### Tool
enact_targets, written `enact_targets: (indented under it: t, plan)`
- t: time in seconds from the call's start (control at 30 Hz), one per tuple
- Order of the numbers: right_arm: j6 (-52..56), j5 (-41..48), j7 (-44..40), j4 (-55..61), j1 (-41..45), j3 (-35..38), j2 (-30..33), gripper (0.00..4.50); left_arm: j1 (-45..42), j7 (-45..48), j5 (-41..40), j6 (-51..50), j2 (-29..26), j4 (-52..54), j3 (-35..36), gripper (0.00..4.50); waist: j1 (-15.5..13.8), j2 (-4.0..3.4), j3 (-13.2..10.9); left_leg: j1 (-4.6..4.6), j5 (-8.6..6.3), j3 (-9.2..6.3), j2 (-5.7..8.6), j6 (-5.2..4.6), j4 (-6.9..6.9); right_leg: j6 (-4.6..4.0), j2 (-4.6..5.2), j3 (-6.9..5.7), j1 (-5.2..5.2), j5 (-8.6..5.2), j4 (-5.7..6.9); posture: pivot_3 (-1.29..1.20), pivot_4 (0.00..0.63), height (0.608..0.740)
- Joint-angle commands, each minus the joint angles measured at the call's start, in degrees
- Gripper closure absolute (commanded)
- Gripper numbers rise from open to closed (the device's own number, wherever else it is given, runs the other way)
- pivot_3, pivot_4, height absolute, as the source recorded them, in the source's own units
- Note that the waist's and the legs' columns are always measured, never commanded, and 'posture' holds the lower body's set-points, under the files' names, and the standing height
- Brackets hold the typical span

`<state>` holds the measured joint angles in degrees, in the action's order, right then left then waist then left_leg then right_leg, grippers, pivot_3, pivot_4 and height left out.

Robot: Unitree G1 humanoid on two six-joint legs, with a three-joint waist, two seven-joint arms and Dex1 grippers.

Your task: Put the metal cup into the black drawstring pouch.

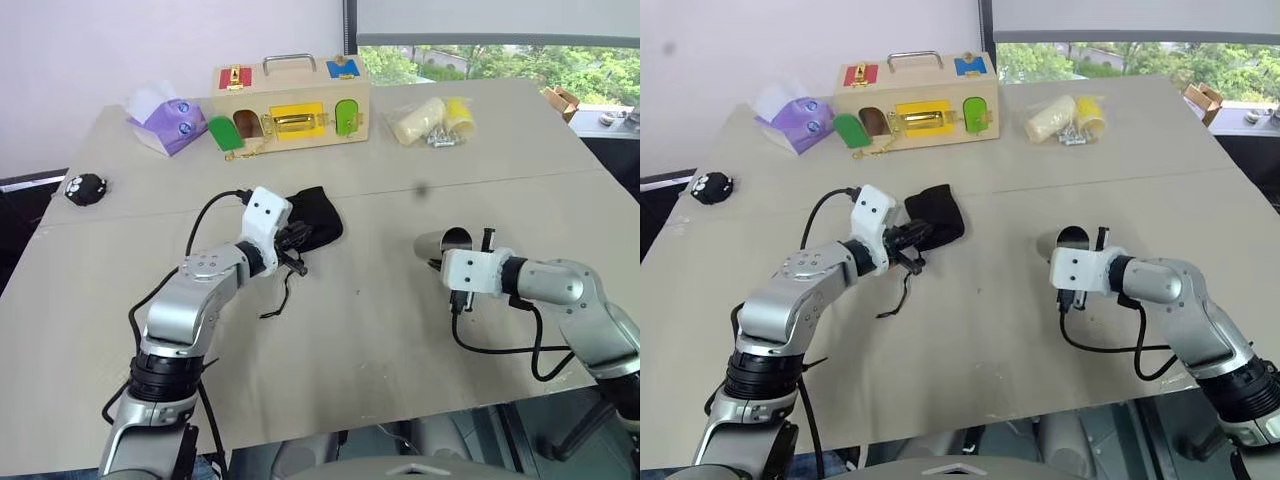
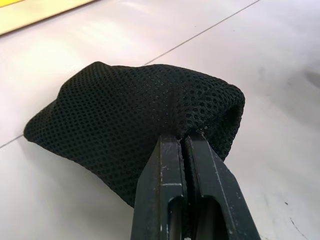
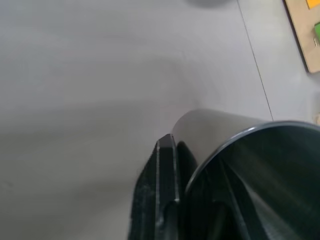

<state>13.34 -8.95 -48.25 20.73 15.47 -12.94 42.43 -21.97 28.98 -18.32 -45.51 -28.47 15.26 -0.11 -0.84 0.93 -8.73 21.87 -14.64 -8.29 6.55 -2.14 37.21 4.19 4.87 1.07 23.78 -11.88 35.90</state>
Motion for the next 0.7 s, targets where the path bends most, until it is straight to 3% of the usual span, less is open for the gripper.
enact_targets:
  t: [0.03, 0.2, 0.33, 0.7]
  plan:
    - [6.4, 4.7, 2.6, 6.2, 1.0, 3.5, -4.8, 4.45, -2.6, -0.1, -2.9, -4.2, 1.1, 2.2, 1.0, 4.50, 0.0, 0.00, 0.0, 0.00, 0.00, 0.00, 0.00, 0.00, 0.01, 0.00, 0.00, 0.00, -0.01, 0.00, 0.00, 0.00, 0.150, 0.740]
    - [20.2, 11.0, 7.0, 13.6, 2.3, 1.7, -15.3, 4.45, -6.3, -0.6, -8.0, -12.2, 3.6, 2.7, 2.3, 4.50, 0.1, 0.00, 0.0, -0.01, 0.00, -0.04, -0.01, 0.00, 0.01, 0.00, -0.01, -0.01, 0.01, 0.00, 0.04, 0.00, 0.150, 0.740]
    - [24.1, 12.4, 9.6, 14.5, 5.0, -2.0, -21.3, 4.45, -8.4, -2.5, -8.8, -17.0, 3.9, 2.7, 2.3, 4.50, 0.3, 0.00, 0.0, -0.01, 0.00, -0.05, 0.00, 0.01, 0.01, 0.00, -0.07, -0.01, 0.03, 0.01, 0.07, 0.00, 0.150, 0.740]
    - [23.0, 10.3, 13.7, 6.2, 7.9, -8.2, -25.1, 4.45, -14.4, -8.7, -17.8, -30.1, 12.5, 4.8, 11.7, 4.50, 0.3, 0.00, 0.0, -0.01, 0.01, -0.04, 0.02, 0.02, 0.03, 0.00, -0.10, 0.00, 0.05, 0.01, 0.07, 0.00, 0.150, 0.740]
